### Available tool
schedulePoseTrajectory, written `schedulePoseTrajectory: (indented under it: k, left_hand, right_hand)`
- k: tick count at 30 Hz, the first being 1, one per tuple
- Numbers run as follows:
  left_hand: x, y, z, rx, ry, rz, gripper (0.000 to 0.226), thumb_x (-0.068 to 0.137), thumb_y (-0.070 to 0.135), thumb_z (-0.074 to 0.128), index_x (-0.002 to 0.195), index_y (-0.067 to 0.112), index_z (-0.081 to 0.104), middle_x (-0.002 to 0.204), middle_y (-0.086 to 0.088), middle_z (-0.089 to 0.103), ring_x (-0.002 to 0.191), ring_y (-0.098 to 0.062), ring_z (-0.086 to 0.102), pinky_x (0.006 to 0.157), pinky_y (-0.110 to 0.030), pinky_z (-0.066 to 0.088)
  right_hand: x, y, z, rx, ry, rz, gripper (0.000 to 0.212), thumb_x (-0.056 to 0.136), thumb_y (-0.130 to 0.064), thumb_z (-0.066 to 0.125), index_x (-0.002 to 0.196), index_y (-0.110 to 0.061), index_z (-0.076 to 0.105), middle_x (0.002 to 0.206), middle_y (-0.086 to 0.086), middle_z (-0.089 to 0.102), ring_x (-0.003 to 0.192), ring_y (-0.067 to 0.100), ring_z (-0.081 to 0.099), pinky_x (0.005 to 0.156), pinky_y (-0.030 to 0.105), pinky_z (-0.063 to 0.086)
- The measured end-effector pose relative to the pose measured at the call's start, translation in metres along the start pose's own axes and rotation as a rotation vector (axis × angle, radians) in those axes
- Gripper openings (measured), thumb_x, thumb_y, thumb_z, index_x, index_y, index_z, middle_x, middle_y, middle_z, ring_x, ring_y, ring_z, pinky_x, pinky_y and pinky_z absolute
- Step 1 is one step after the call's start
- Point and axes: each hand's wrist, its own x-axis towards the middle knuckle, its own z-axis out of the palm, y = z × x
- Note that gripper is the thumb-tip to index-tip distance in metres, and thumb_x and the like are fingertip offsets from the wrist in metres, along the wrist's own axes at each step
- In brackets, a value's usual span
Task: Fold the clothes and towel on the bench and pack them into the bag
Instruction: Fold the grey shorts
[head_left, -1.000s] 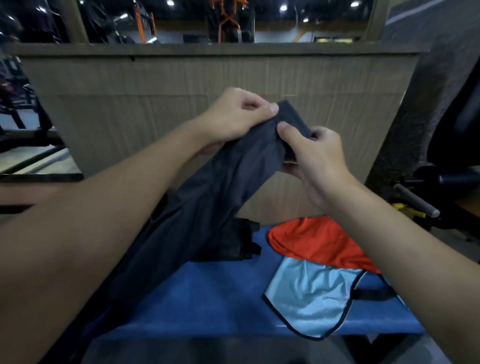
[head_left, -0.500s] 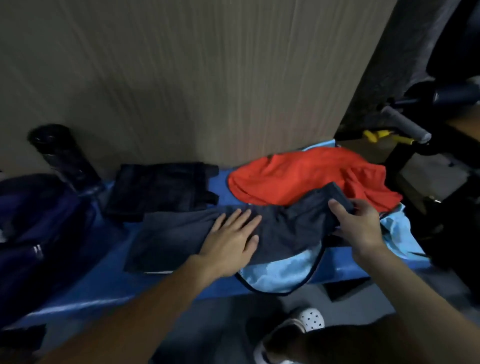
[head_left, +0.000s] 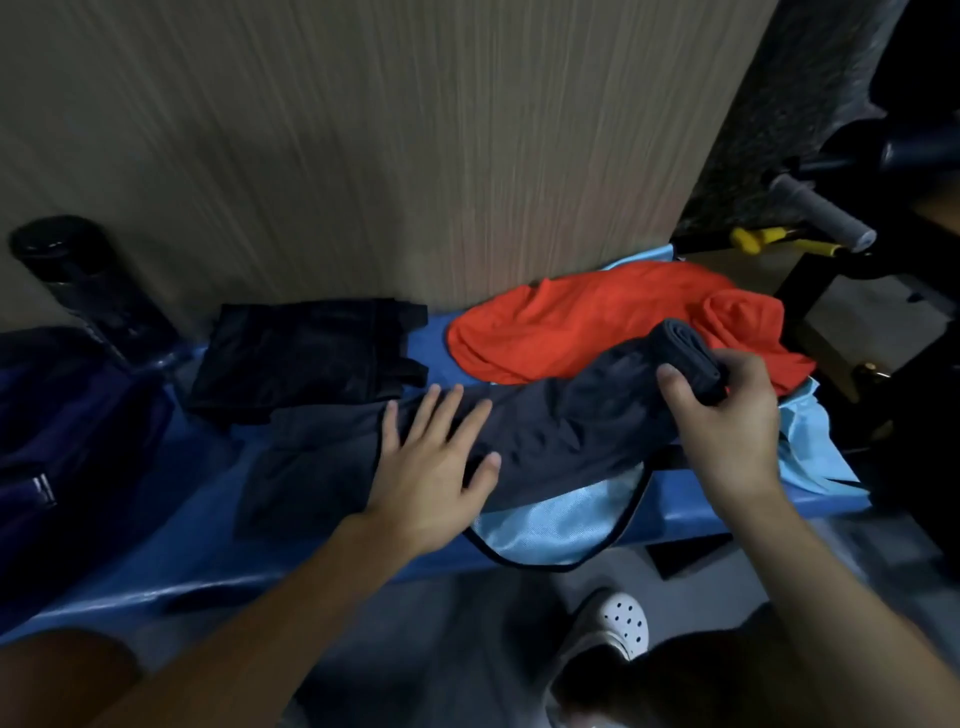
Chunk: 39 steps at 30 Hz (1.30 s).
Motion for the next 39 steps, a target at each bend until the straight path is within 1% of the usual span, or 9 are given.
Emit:
schedulePoseTrajectory:
  k: [3, 5, 10, 15, 19, 25, 32, 36, 39]
  left_hand:
    - [-0.001, 0.015, -0.031, -0.521, 0.225, -0.061, 0.037, 0.094, 0.043, 0.045, 0.111, 0.021, 0.068, 0.114, 0.007, 0.065, 0.108, -0.011, 0.058, 0.097, -0.030, 0.043]
    - [0.001, 0.029, -0.063, -1.033, 0.058, -0.296, 0.022, 0.093, 0.042, 0.057, 0.091, 0.024, 0.069, 0.088, 0.005, 0.068, 0.079, -0.011, 0.063, 0.071, -0.028, 0.048]
    - [-0.010, 0.001, -0.098, -1.573, -0.167, -0.481, 0.046, 0.073, 0.058, 0.069, 0.104, 0.025, 0.073, 0.101, -0.002, 0.075, 0.091, -0.016, 0.072, 0.072, -0.035, 0.056]
    - [-0.032, -0.060, -0.101, -1.478, 0.060, -0.687, 0.021, 0.095, 0.021, 0.065, 0.109, 0.006, 0.069, 0.108, -0.015, 0.074, 0.093, -0.022, 0.073, 0.072, -0.035, 0.060]
    - [-0.044, -0.100, -0.103, -1.368, 0.079, -0.771, 0.018, 0.094, 0.022, 0.067, 0.103, 0.008, 0.072, 0.099, -0.005, 0.077, 0.091, -0.016, 0.074, 0.072, -0.031, 0.061]
    - [-0.054, -0.133, -0.083, -1.047, 0.066, -0.862, 0.030, 0.075, 0.044, 0.081, 0.082, 0.016, 0.075, 0.086, 0.000, 0.076, 0.086, -0.019, 0.073, 0.082, -0.042, 0.061]
    - [-0.056, -0.146, -0.076, -1.078, 0.009, -0.846, 0.032, 0.082, 0.040, 0.078, 0.094, 0.011, 0.069, 0.093, 0.001, 0.072, 0.088, -0.014, 0.069, 0.072, -0.027, 0.054]
    - [-0.061, -0.143, -0.074, -1.032, 0.013, -0.777, 0.022, 0.083, 0.038, 0.078, 0.096, 0.022, 0.070, 0.090, 0.008, 0.068, 0.089, -0.009, 0.066, 0.077, -0.028, 0.053]
    - [-0.066, -0.144, -0.075, -0.986, -0.040, -0.733, 0.027, 0.073, 0.050, 0.080, 0.093, 0.035, 0.070, 0.095, 0.014, 0.070, 0.095, -0.009, 0.067, 0.090, -0.038, 0.055]
  right_hand:
    - [-0.028, -0.030, 0.015, 0.022, 0.016, -0.158, 0.040, 0.080, -0.024, 0.078, 0.106, -0.015, 0.049, 0.099, 0.002, 0.059, 0.090, 0.016, 0.057, 0.084, 0.035, 0.048]
    - [-0.051, -0.047, 0.035, 0.008, -0.044, -0.256, 0.044, 0.076, -0.023, 0.081, 0.103, -0.016, 0.046, 0.098, 0.006, 0.057, 0.089, 0.016, 0.054, 0.081, 0.029, 0.044]
    - [-0.105, -0.073, 0.089, -0.085, -0.499, -0.570, 0.052, 0.075, -0.025, 0.080, 0.115, -0.009, 0.051, 0.110, 0.004, 0.048, 0.101, 0.017, 0.050, 0.085, 0.032, 0.043]
    - [-0.122, -0.081, 0.117, -0.151, -0.554, -0.825, 0.031, 0.091, -0.036, 0.055, 0.111, -0.015, 0.066, 0.111, -0.003, 0.063, 0.102, 0.021, 0.059, 0.086, 0.044, 0.043]
    - [-0.095, -0.060, 0.126, -0.280, -0.294, -0.494, 0.028, 0.091, -0.034, 0.053, 0.105, -0.012, 0.063, 0.102, 0.011, 0.063, 0.098, 0.036, 0.058, 0.085, 0.052, 0.047]
    - [-0.074, -0.045, 0.138, -0.346, -0.531, 0.098, 0.055, 0.092, -0.037, 0.063, 0.127, 0.003, 0.048, 0.099, 0.014, 0.061, 0.111, 0.035, 0.058, 0.086, 0.032, 0.040]
    - [-0.069, -0.052, 0.140, -0.205, -0.647, 0.281, 0.033, 0.086, -0.034, 0.072, 0.086, -0.011, 0.050, 0.077, -0.006, 0.052, 0.072, 0.008, 0.051, 0.076, 0.031, 0.042]
    - [-0.069, -0.050, 0.140, -0.298, -0.697, 0.208, 0.044, 0.078, -0.037, 0.078, 0.078, 0.005, 0.065, 0.081, 0.022, 0.068, 0.074, 0.031, 0.066, 0.071, 0.047, 0.053]
    - [-0.069, -0.049, 0.138, -0.278, -0.745, 0.229, 0.037, 0.077, -0.032, 0.081, 0.079, 0.003, 0.068, 0.085, 0.017, 0.073, 0.083, 0.030, 0.070, 0.076, 0.044, 0.056]
